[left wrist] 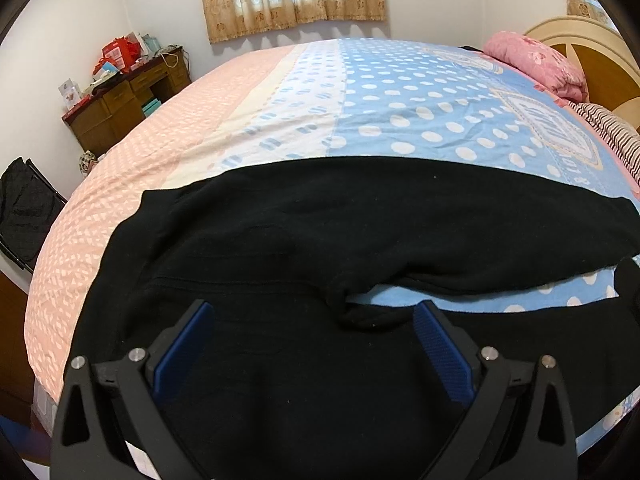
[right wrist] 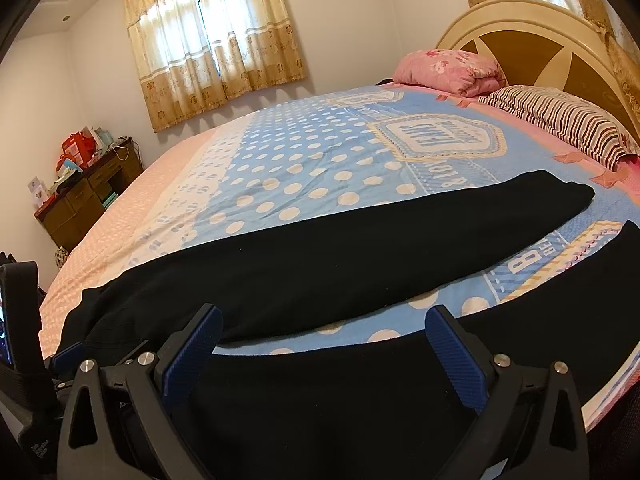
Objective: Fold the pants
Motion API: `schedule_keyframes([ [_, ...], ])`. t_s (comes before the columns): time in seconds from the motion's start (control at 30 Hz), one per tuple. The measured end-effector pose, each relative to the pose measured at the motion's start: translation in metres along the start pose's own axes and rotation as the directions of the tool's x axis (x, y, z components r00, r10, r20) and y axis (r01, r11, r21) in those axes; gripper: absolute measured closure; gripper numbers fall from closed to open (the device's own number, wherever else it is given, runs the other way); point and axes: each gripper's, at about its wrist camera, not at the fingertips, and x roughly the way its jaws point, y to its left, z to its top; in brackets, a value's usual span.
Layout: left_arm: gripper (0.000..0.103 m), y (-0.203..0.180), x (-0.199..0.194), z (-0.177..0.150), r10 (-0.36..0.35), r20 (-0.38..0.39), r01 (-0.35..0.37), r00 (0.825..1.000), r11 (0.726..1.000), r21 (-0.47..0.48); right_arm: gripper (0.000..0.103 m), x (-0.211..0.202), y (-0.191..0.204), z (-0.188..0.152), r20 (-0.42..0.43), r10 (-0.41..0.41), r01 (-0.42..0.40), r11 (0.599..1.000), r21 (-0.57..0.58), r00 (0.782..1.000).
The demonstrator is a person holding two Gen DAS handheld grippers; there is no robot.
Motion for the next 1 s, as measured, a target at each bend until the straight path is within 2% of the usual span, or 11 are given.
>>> schedule_keyframes([
  [1.0, 0.001, -0.0021, -0.0003, -0.0014, -0.003, -0.005, 0.003, 1.0, 1.0, 0.007, 0.001, 0.0014, 0.0012, -0.0008, -0.01, 0.006, -0.006, 1.0, 0.002, 1.0],
])
